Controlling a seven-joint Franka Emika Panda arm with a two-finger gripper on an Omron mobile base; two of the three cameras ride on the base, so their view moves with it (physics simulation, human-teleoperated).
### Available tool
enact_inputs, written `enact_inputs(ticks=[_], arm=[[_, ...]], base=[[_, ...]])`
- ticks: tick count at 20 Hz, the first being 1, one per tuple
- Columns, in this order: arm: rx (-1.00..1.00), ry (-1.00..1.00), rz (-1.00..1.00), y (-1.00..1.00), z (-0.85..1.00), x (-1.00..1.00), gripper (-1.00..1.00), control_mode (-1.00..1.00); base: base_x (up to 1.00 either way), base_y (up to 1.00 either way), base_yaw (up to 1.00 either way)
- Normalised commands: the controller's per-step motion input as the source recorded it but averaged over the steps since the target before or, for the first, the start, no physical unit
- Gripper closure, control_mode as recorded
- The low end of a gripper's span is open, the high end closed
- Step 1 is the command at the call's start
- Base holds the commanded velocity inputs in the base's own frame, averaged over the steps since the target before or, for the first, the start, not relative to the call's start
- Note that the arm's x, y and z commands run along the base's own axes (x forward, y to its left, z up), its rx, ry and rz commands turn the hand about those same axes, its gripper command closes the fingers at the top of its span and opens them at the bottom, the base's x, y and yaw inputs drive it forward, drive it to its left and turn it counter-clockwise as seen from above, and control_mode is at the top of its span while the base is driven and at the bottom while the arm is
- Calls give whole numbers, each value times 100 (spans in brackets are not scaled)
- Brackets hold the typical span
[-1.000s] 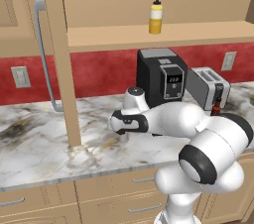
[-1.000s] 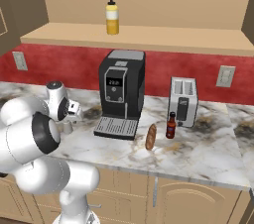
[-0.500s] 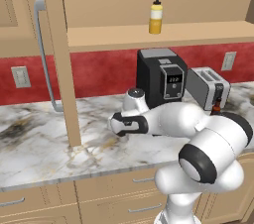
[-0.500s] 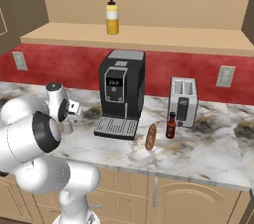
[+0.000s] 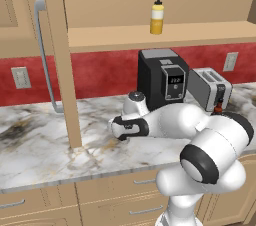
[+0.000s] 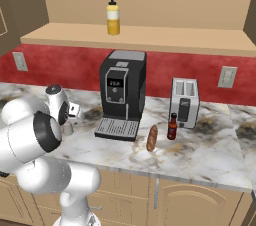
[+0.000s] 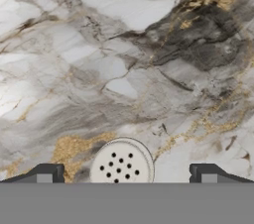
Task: There are various items on the counter. Only move the condiments/shakers into the cabinet.
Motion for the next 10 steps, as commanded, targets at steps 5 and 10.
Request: enact_inputs(ticks=[5, 10], arm=[[0, 0, 0, 0, -11, 0, -100, -100], [0, 0, 0, 0, 0, 0, -100, -100]], base=[[0, 0, 0], [0, 0, 0]])
